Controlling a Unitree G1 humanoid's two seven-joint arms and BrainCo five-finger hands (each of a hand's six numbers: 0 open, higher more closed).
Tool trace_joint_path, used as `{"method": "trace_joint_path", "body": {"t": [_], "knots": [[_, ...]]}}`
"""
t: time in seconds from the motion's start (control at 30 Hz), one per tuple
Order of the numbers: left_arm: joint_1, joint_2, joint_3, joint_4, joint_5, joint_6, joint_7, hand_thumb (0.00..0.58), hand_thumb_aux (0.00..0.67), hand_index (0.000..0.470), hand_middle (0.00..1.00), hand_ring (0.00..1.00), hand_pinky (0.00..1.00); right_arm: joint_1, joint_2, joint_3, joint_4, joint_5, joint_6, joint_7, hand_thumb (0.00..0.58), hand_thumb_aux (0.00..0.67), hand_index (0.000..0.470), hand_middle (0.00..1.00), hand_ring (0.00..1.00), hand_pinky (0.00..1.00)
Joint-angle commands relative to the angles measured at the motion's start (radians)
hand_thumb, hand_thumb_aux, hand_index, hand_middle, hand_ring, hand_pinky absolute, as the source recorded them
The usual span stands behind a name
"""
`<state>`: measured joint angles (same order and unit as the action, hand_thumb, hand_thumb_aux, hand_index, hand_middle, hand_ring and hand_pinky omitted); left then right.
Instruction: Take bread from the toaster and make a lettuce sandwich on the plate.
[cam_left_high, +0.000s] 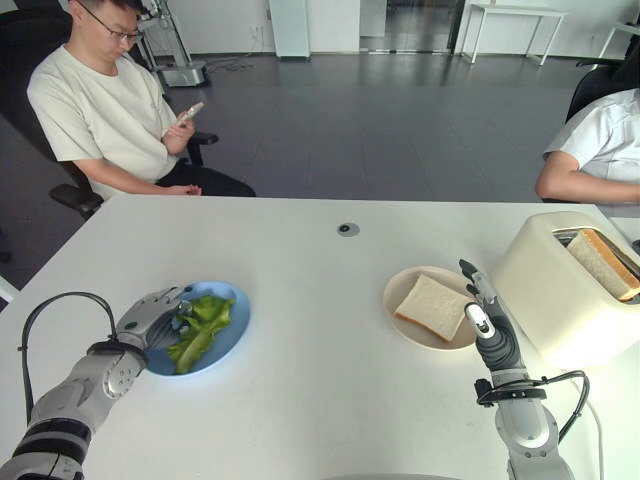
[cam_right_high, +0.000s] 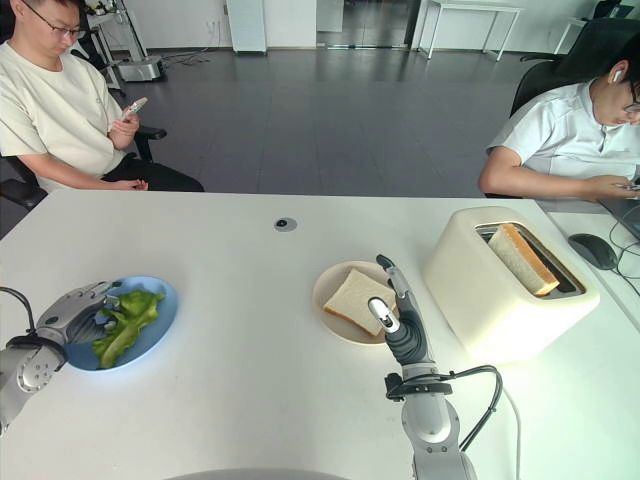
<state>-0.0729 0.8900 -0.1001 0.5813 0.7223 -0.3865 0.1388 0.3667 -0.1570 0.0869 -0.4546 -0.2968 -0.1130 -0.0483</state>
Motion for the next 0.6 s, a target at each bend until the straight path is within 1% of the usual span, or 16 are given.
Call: {"method": "trace_joint_path", "body": {"t": [0.03, 0.13, 0.27, 0.33, 0.4, 0.5, 0.53, 0.6], "knots": [[0.018, 0.026, 0.012, -0.069, -0.025, -0.003, -0.011, 0.58, 0.67, 0.47, 0.0, 0.0, 0.0, -0.004, 0.001, -0.003, -0.002, -0.009, 0.0, 0.005, 0.0, 0.0, 0.0, 0.0, 0.0, 0.0], [0.024, 0.035, 0.054, -0.173, -0.066, 0.0, -0.032, 0.58, 0.67, 0.47, 0.0, 0.0, 0.0, -0.011, 0.001, -0.002, 0.007, -0.01, -0.003, 0.006, 0.0, 0.0, 0.0, 0.0, 0.0, 0.0], [0.038, 0.037, 0.138, -0.395, -0.158, 0.035, -0.112, 0.58, 0.67, 0.47, 0.0, 0.0, 0.0, -0.02, -0.001, -0.003, 0.017, -0.009, -0.005, 0.008, 0.0, 0.0, 0.0, 0.0, 0.0, 0.0], [0.038, 0.022, 0.17, -0.515, -0.213, 0.062, -0.169, 0.58, 0.67, 0.47, 0.0, 0.0, 0.0, -0.024, -0.001, -0.005, 0.021, -0.009, -0.007, 0.007, 0.0, 0.0, 0.0, 0.0, 0.0, 0.0], [0.026, -0.007, 0.175, -0.619, -0.262, 0.09, -0.22, 0.58, 0.67, 0.47, 0.0, 0.0, 0.0, -0.028, -0.002, -0.007, 0.024, -0.008, -0.008, 0.008, 0.0, 0.0, 0.0, 0.0, 0.0, 0.0], [-0.031, -0.083, 0.124, -0.753, -0.326, 0.149, -0.301, 0.58, 0.67, 0.47, 0.0, 0.0, 0.0, -0.037, -0.001, -0.014, 0.029, -0.007, -0.01, 0.004, 0.0, 0.0, 0.0, 0.0, 0.0, 0.0], [-0.071, -0.122, 0.089, -0.772, -0.326, 0.167, -0.321, 0.58, 0.67, 0.47, 0.0, 0.0, 0.0, -0.041, 0.002, -0.02, 0.027, -0.006, -0.012, -0.001, 0.0, 0.0, 0.0, 0.0, 0.0, 0.0], [-0.186, -0.234, -0.018, -0.746, -0.282, 0.196, -0.342, 0.58, 0.67, 0.47, 0.0, 0.0, 0.0, -0.054, 0.009, -0.035, 0.016, -0.002, -0.017, -0.013, 0.0, 0.0, 0.0, 0.0, 0.0, 0.0]]}}
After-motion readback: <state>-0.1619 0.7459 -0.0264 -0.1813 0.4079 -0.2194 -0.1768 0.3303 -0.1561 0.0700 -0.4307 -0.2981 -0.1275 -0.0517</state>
